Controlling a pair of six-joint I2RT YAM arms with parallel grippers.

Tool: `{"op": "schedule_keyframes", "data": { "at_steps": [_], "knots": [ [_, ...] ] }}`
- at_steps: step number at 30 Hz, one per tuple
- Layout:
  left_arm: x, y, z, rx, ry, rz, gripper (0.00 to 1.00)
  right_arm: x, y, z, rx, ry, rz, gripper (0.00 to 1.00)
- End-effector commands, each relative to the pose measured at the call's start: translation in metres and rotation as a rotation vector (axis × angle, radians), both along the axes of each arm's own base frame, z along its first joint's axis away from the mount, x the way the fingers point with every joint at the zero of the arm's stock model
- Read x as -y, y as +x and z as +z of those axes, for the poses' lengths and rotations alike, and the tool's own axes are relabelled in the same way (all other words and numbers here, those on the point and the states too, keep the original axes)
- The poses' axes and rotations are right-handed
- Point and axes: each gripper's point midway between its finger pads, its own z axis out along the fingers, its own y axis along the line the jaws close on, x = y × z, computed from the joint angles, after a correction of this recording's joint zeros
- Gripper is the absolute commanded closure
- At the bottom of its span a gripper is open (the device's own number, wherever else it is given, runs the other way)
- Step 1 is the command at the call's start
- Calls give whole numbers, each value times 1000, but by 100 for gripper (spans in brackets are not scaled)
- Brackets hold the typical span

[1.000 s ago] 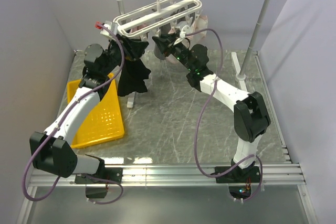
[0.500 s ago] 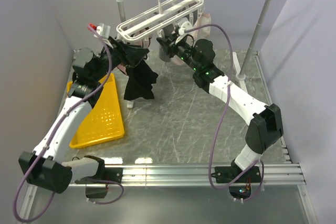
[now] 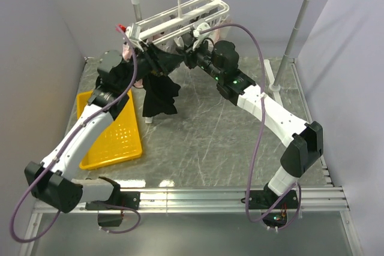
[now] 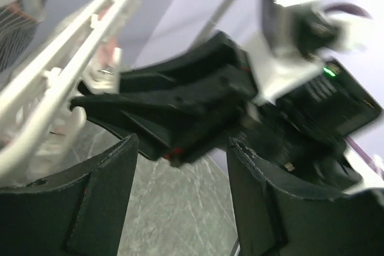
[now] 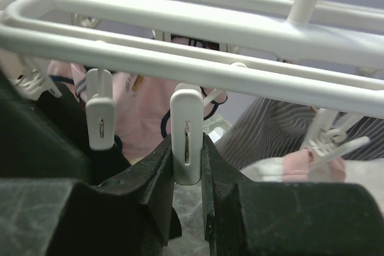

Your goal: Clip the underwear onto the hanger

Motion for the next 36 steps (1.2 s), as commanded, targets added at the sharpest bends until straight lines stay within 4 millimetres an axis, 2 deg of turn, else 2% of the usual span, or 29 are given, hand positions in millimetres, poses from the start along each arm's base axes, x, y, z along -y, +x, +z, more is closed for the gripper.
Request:
{"op": "schedule_keyframes", "data": {
  "at_steps": [1, 2, 5, 9, 16, 25, 33, 36],
  "knots": [
    [-5, 25, 15, -43, -72, 108, 34, 1, -11, 14, -19, 20, -2, 100],
    [-6, 35, 9, -60, -69, 139, 35, 1, -12, 13, -25, 24, -3, 100],
    [-14, 54, 16, -59, -106, 227, 35, 2, -16, 14, -33, 44, -11, 100],
    [-20, 63, 32, -17, -141, 278, 37, 1, -20, 14, -25, 65, 5, 100],
    [-21, 73, 32, -47, -170, 287, 41, 0, -24, 17, -9, 80, 23, 100],
    [-15, 85, 13, -115, -144, 288, 41, -2, -29, 19, 2, 56, 40, 100],
    [-31, 89, -4, -188, -98, 391, 36, 1, -22, 18, 27, 2, -8, 100],
    [-35, 91, -3, -210, -115, 417, 38, 1, -20, 19, 36, -14, -35, 100]
  ]
}}
